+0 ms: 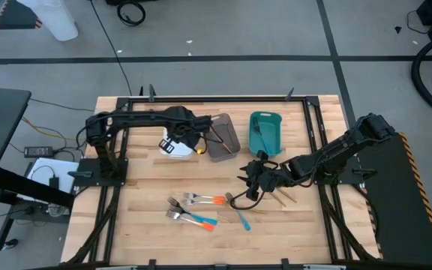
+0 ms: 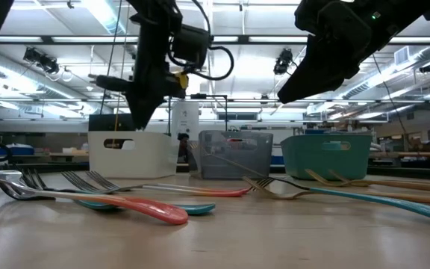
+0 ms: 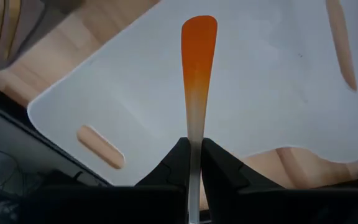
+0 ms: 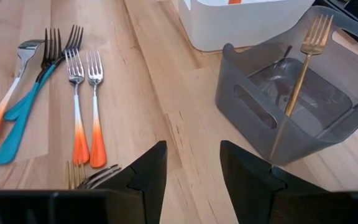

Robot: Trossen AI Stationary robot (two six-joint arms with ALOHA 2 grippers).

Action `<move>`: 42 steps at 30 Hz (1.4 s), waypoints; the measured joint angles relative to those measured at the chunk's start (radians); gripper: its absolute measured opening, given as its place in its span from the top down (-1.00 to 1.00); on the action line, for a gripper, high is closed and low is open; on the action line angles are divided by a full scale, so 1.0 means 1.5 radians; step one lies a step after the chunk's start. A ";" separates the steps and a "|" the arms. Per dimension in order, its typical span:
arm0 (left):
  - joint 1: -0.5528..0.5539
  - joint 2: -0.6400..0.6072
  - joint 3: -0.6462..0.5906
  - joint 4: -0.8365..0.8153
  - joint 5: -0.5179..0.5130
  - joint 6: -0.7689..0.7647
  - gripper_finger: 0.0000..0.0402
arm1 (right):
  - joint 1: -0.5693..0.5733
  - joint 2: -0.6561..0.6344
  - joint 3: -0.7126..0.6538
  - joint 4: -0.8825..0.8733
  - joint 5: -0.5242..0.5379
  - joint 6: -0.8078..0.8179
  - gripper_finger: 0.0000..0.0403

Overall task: Sort silverware by color (type)
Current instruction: Put the orange fork into the white bin

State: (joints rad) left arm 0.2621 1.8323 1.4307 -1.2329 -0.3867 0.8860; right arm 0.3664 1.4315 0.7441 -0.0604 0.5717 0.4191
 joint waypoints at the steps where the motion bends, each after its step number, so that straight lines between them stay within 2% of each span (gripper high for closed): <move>1: 0.003 0.002 0.000 0.003 0.007 0.003 0.82 | 0.000 0.000 0.000 0.000 -0.001 0.000 0.21; 5: 0.016 0.002 0.000 0.036 0.070 0.015 0.82 | 0.000 0.000 0.000 -0.001 -0.010 0.002 0.21; 11: 0.015 0.002 0.000 0.072 0.096 0.062 0.82 | 0.000 0.000 0.000 -0.001 -0.012 0.004 0.21; 21: 0.023 0.024 0.000 0.083 0.143 0.081 0.82 | 0.008 0.000 0.000 0.004 -0.012 0.005 0.21; 42: 0.021 0.023 -0.156 0.282 0.139 0.304 0.82 | 0.008 0.000 0.000 0.010 -0.012 0.005 0.21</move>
State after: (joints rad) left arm 0.2935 1.8674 1.1962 -0.8098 -0.1790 1.3414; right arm 0.3779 1.4315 0.7441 -0.0451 0.5533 0.4259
